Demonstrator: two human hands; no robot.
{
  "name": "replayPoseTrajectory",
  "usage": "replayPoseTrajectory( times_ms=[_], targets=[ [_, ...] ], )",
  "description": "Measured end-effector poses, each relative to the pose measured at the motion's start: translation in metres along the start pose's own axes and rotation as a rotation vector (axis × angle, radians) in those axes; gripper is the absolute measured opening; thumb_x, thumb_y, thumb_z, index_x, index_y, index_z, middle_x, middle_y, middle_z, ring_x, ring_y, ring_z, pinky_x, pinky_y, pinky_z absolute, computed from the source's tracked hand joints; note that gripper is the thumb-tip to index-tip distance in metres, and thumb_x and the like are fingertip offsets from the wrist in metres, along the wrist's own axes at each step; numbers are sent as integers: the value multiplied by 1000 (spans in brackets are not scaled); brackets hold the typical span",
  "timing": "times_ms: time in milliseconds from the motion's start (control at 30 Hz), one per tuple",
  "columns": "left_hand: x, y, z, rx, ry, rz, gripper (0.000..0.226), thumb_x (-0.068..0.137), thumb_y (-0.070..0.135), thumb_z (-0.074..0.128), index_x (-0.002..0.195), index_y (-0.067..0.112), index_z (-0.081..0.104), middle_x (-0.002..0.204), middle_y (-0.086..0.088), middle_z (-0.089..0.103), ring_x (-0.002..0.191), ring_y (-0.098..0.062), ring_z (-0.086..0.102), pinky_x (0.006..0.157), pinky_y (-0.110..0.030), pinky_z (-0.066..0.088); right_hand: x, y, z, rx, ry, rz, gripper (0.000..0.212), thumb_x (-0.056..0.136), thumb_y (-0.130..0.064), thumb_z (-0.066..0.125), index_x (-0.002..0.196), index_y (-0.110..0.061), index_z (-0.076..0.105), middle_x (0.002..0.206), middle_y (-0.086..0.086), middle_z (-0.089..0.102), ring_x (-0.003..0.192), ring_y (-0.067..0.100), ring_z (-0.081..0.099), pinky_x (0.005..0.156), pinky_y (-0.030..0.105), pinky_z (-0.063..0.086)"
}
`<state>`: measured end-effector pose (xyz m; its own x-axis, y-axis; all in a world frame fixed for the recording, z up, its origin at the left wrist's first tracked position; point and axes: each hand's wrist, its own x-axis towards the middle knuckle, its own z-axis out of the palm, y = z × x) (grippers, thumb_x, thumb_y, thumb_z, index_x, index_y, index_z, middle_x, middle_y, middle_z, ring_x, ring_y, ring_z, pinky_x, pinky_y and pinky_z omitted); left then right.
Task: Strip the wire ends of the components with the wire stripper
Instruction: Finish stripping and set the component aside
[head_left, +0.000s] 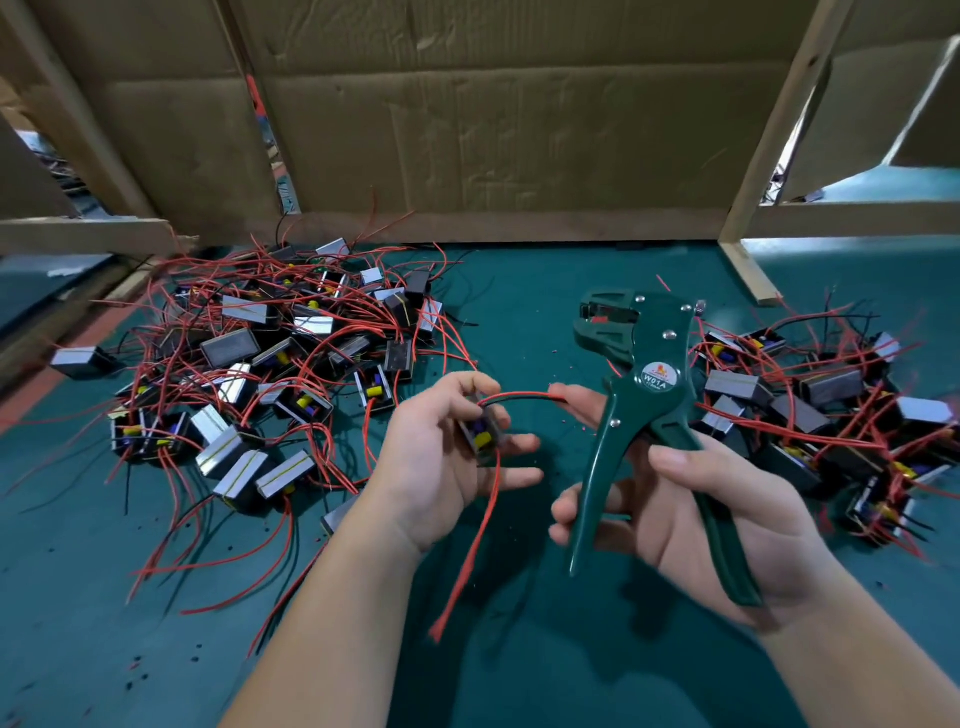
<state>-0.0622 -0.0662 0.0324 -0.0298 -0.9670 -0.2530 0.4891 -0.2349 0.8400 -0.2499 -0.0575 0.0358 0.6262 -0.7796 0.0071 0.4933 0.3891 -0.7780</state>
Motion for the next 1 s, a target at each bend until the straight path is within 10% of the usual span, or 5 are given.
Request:
replayPoseTrajectory(
  times_ms=[233,633,1000],
  targets=[
    [1,-7,2,426,30,173,28,64,43,83,57,21,67,47,1,37,39,-14,40,40,-20,35,1,2,2,-8,-23,46,70,63,-22,84,127,-5,59,101,26,61,80,42,66,78,57,51],
    [2,-8,0,442,25,236,31,50,43,80,67,17,74,39,6,34,34,-8,20,39,-11,15,0,0,0,-6,3,8,72,63,-23,83,127,-2,58,118,31,52,80,43,65,77,57,51],
    [4,-7,-3,357,177,330,15,79,21,74,65,16,71,43,6,28,37,-11,20,40,-13,17,-2,1,3,10,54,-25,79,55,-24,86,124,4,57,133,24,54,77,44,65,71,58,53]
  ],
)
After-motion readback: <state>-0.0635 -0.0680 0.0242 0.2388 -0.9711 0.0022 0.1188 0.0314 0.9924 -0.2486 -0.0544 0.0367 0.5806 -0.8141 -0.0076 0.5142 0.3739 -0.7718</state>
